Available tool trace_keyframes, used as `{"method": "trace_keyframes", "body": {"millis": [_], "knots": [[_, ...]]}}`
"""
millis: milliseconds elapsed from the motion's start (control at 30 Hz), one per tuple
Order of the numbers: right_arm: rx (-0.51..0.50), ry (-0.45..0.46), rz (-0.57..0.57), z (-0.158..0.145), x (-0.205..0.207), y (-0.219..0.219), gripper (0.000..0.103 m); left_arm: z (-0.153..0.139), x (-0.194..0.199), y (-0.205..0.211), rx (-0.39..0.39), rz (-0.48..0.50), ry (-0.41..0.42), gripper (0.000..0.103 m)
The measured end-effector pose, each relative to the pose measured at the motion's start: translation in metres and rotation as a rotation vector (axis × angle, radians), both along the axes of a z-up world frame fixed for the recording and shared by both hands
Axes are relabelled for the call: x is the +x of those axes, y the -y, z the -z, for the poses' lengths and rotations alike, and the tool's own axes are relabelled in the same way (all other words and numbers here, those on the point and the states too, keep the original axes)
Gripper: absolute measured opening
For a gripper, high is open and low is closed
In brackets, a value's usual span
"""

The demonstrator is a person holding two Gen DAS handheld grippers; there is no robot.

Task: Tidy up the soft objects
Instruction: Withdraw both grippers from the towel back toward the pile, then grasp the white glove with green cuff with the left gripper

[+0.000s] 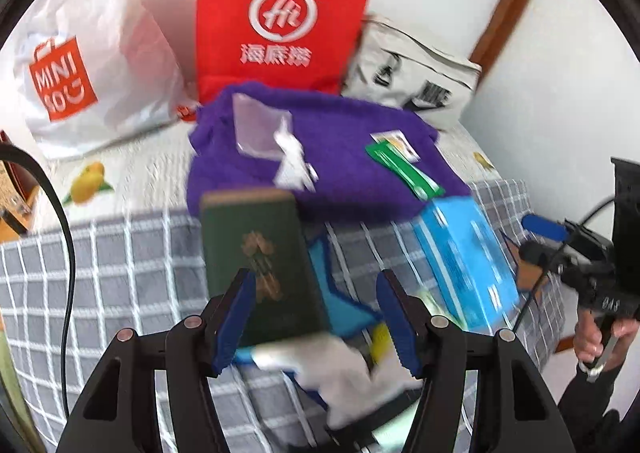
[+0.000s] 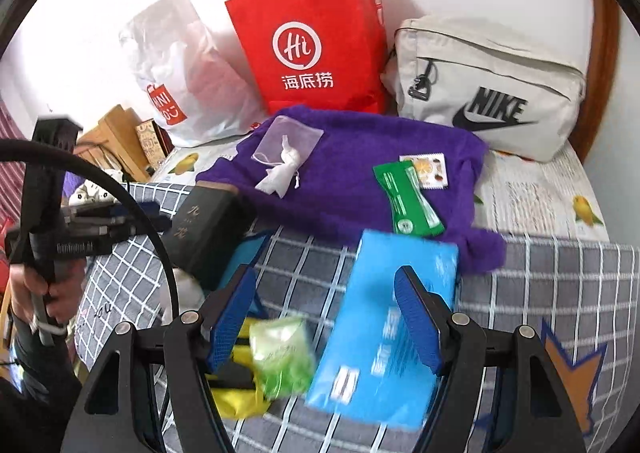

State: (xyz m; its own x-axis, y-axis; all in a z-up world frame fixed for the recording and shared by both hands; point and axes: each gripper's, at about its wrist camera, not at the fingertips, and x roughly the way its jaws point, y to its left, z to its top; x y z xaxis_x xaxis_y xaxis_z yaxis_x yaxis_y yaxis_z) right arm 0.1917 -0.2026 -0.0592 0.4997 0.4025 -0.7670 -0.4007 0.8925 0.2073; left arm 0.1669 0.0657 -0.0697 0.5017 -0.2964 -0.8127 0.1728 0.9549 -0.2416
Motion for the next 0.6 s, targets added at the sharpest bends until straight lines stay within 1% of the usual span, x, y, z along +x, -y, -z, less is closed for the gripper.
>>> {"method": "trace_keyframes", "body": {"millis": [33, 67, 100, 200, 267, 333, 400, 433, 467, 533, 567, 600], "knots": [[0.005, 0.002, 0.009, 0.0, -0.006, 0.003, 0.072, 0.004, -0.006, 0.002, -0.008, 0.001, -0.006, 0.068], [0.012, 0.003, 0.017, -0.001, -0.015, 0.006, 0.072, 0.011, -0.014, 0.006, -0.019, 0.012, -0.016, 0.077], [0.017, 0.002, 0.02, -0.002, -0.02, 0.008, 0.072, 0.018, -0.018, 0.009, -0.031, 0.019, -0.025, 0.078], [0.043, 0.002, 0.037, -0.002, -0.037, 0.016, 0.072, 0.041, -0.025, 0.017, -0.05, 0.011, -0.082, 0.078], [0.059, -0.006, 0.036, -0.001, -0.047, 0.02, 0.072, 0.058, -0.025, 0.023, -0.034, 0.0, -0.114, 0.078], [0.064, -0.007, 0.041, 0.0, -0.055, 0.022, 0.072, 0.068, -0.026, 0.026, -0.036, -0.003, -0.13, 0.078], [0.069, -0.011, 0.043, 0.002, -0.063, 0.024, 0.072, 0.072, -0.027, 0.027, -0.051, -0.018, -0.12, 0.079], [0.072, -0.014, 0.042, 0.003, -0.067, 0.025, 0.072, 0.073, -0.028, 0.026, -0.05, -0.023, -0.117, 0.076], [0.073, -0.019, 0.044, 0.005, -0.071, 0.026, 0.072, 0.073, -0.029, 0.027, -0.048, -0.02, -0.117, 0.071], [0.068, -0.027, 0.046, 0.008, -0.076, 0.026, 0.072, 0.07, -0.033, 0.027, -0.072, -0.003, -0.112, 0.043], [0.064, -0.029, 0.048, 0.009, -0.079, 0.026, 0.072, 0.068, -0.036, 0.027, -0.093, 0.004, -0.105, 0.037], [0.065, -0.028, 0.048, 0.01, -0.082, 0.026, 0.072, 0.067, -0.038, 0.028, -0.099, 0.012, -0.098, 0.027]]}}
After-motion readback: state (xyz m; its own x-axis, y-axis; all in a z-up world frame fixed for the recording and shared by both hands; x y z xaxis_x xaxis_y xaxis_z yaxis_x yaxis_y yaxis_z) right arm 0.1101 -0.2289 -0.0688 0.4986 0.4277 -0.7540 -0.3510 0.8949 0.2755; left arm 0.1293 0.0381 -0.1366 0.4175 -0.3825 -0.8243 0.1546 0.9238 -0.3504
